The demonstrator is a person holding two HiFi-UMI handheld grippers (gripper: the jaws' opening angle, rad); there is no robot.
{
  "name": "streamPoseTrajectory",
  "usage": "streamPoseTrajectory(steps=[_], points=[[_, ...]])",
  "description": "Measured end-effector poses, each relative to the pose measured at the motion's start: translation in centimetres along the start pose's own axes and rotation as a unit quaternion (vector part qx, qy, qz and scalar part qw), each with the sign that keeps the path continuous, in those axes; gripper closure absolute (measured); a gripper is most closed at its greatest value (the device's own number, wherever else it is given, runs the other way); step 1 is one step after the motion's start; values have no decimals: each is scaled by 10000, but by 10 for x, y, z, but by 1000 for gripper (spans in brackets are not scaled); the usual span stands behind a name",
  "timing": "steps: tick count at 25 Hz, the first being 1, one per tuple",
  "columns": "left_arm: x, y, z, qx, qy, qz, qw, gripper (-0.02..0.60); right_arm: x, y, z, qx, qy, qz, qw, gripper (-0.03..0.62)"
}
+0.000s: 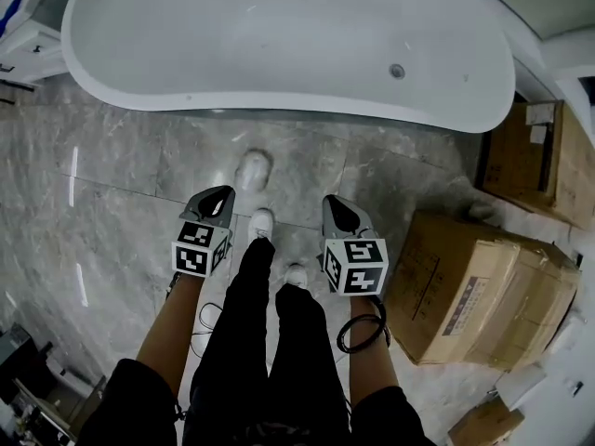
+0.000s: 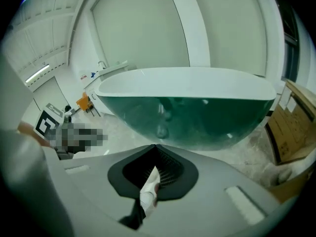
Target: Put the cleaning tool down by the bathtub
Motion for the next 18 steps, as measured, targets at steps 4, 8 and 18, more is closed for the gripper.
streamPoseTrajectory(steps=[4,8,18], points=[[-34,-8,13,69,11,-29,10000,575,-33,11,11,132,-85,-36,9999,571],[-70,-15,29,135,-120,15,9998,579,-63,27,23,123,-211,-39,9997,571],[-140,-43,51,-97,-437,215,9988,580,-132,46,36,158,-552,3,9984,571]])
Point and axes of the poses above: the fingertips, and each gripper's own axes: x forward along the fingers, y to its left, z out of its top, the point moved 7 cm from there along -x, backward along the fingers, and after that the axes turned 13 degrees about y, right-handed, at the moved point
